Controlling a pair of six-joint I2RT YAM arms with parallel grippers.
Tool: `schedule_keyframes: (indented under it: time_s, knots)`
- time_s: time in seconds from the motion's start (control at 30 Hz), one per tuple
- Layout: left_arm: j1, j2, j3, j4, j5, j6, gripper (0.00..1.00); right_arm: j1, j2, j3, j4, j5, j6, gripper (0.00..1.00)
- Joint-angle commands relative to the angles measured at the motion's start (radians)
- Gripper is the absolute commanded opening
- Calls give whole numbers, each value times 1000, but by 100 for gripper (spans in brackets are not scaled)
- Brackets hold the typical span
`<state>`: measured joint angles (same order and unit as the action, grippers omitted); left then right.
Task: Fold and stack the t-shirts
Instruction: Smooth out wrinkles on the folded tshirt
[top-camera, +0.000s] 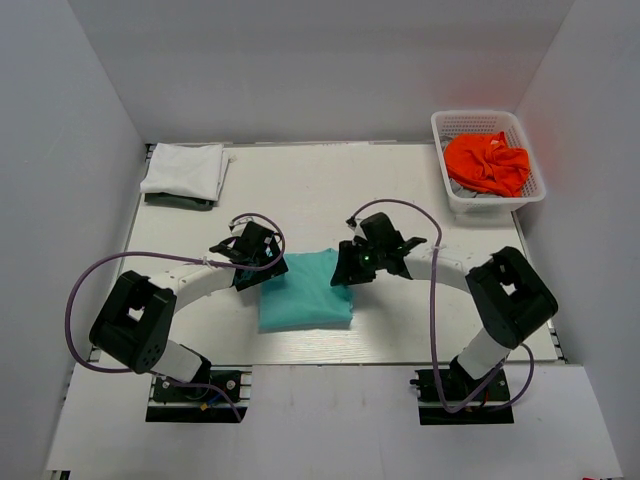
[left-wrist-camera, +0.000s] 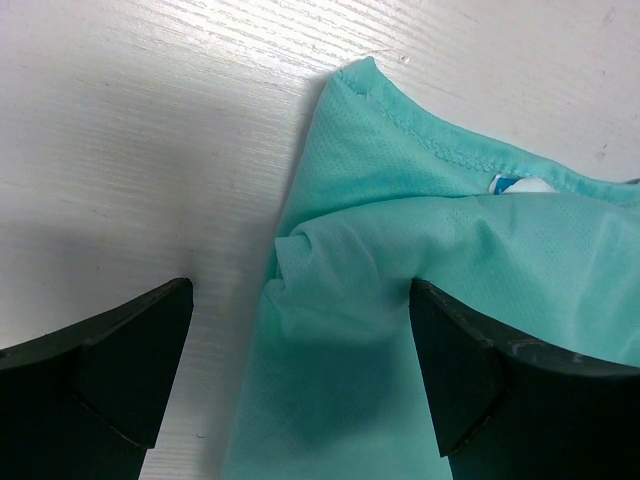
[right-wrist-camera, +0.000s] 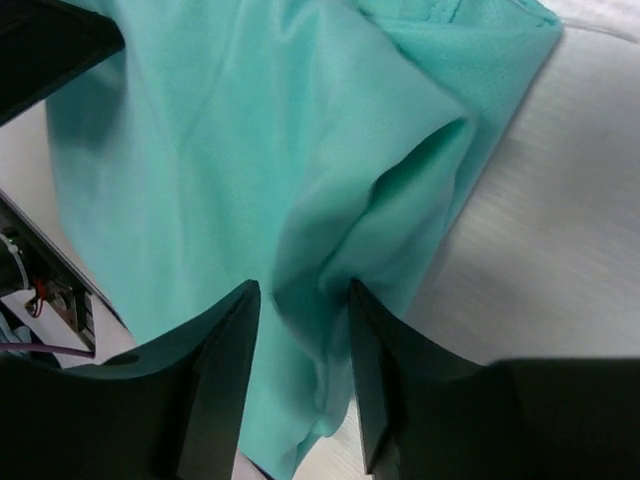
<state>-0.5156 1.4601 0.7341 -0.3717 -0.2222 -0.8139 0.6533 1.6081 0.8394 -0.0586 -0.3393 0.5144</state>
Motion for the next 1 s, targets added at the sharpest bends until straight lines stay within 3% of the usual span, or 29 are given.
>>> schedule_keyframes:
  time_s: [0.0,0.07,0.1,0.17,0.5,0.63,0.97]
  knots:
    - [-3,14,1,-53,-12,-10,100,23,23,30,-31,34,10,45]
    - [-3,14,1,-53,-22,-10,100,32,27,42,-23,33,15,32]
    - [-3,14,10,-53,-22,-10,100,32,27,47,-26,28,13,17]
    - [-3,14,10,-53,-22,-10,100,34,16,65,-23,14,25,1]
    - [-3,-9,-22,-85,-54,-85,100,29,-120,79,19,23,125,0]
    - [-3,-20,-33,-85,-54,-119,100,25,-146,9,124,-19,185,0]
    - [-3,-29,-44,-114,-63,-153,100,-9,-128,-239,584,-167,392,0]
